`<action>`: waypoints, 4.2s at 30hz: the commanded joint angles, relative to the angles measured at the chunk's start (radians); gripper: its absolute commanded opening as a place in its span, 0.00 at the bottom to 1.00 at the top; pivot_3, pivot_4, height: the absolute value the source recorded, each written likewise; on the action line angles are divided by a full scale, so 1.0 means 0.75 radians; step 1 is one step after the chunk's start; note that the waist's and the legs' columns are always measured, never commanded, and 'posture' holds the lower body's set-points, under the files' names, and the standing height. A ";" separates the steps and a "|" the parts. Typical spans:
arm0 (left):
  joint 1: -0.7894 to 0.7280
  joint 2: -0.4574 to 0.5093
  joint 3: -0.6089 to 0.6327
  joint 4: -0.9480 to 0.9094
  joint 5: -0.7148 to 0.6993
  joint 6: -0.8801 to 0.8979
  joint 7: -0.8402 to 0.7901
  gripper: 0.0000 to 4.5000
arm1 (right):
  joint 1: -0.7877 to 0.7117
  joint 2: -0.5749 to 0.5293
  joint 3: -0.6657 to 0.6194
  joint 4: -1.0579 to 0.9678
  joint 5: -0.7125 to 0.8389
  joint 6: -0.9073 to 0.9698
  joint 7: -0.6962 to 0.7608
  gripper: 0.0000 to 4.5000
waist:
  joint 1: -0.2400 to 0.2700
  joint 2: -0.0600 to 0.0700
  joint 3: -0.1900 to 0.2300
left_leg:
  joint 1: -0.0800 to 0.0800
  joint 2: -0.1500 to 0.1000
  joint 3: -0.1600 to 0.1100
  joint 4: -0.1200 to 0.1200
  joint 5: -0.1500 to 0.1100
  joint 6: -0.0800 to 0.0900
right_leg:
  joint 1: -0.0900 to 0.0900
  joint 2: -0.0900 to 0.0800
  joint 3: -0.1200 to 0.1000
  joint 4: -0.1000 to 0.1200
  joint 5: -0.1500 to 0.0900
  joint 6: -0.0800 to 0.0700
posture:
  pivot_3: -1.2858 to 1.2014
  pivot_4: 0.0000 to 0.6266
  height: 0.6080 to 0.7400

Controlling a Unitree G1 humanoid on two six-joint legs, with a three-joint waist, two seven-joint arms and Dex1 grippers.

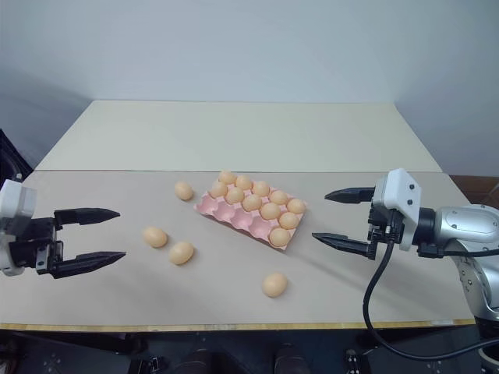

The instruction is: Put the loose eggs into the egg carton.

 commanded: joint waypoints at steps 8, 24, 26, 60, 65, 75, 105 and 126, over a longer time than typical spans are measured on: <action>-0.028 0.048 0.028 0.010 -0.012 0.015 -0.043 0.99 | -0.009 -0.007 -0.025 -0.010 0.006 -0.037 0.012 1.00 | 0.000 0.000 0.000 | 0.000 0.000 0.000 0.000 0.000 0.000 | 0.000 0.000 0.000 0.000 0.000 0.000 | 0.52 0.24 1.00; -0.213 0.054 -0.219 0.035 -0.004 -0.076 -0.201 0.99 | 0.001 -0.044 0.157 -0.105 -0.096 -0.117 0.134 1.00 | 0.001 0.000 0.000 | 0.000 0.000 0.000 0.000 0.000 0.000 | 0.000 0.000 0.000 0.001 0.000 0.000 | 0.52 0.24 1.00; -0.235 0.049 -0.264 0.037 0.000 -0.083 -0.223 0.99 | 0.022 -0.032 0.242 -0.119 -0.175 -0.185 0.148 1.00 | 0.000 0.000 0.000 | 0.000 0.000 0.000 0.000 0.000 0.000 | 0.000 0.000 0.000 0.001 0.000 0.000 | 0.52 0.24 1.00; -0.420 -0.152 -0.291 0.114 -0.135 -0.009 0.011 1.00 | -0.330 0.410 0.590 0.214 -0.543 -0.382 -0.091 0.48 | -0.003 0.000 0.000 | 0.002 0.000 -0.001 0.002 0.000 0.000 | 0.001 0.001 0.000 0.005 0.000 -0.001 | 0.52 0.24 1.00; -0.456 -0.205 -0.305 0.092 -0.143 0.011 0.101 1.00 | -0.427 0.517 0.638 0.353 -0.724 -0.417 -0.295 0.48 | -0.001 0.000 -0.001 | 0.001 0.000 -0.002 0.002 0.000 0.000 | 0.001 0.001 0.000 0.005 0.000 -0.001 | 0.52 0.24 1.00; -0.452 -0.187 -0.316 0.097 -0.132 0.003 0.080 1.00 | -0.466 0.571 0.651 0.410 -0.755 -0.408 -0.321 0.87 | -0.002 0.000 -0.001 | 0.001 0.000 -0.002 0.002 0.000 0.000 | 0.000 0.001 -0.001 0.005 0.001 -0.001 | 0.52 0.24 1.00; -0.357 0.055 -0.325 0.409 0.146 -0.244 -0.309 1.00 | -0.010 -0.114 -0.048 -0.061 0.120 0.090 0.184 0.99 | 0.000 0.000 0.000 | 0.002 0.001 0.000 0.001 0.000 0.000 | 0.001 0.001 -0.001 0.004 -0.001 -0.002 | 0.52 0.24 1.00; -0.589 -0.203 -0.656 0.706 0.516 -0.329 0.042 1.00 | -0.066 -0.072 -0.018 -0.113 0.141 0.101 0.108 0.99 | 0.009 0.000 0.000 | 0.000 0.000 -0.001 0.002 0.000 0.000 | 0.001 0.001 -0.001 0.004 -0.001 -0.002 | 0.52 0.24 1.00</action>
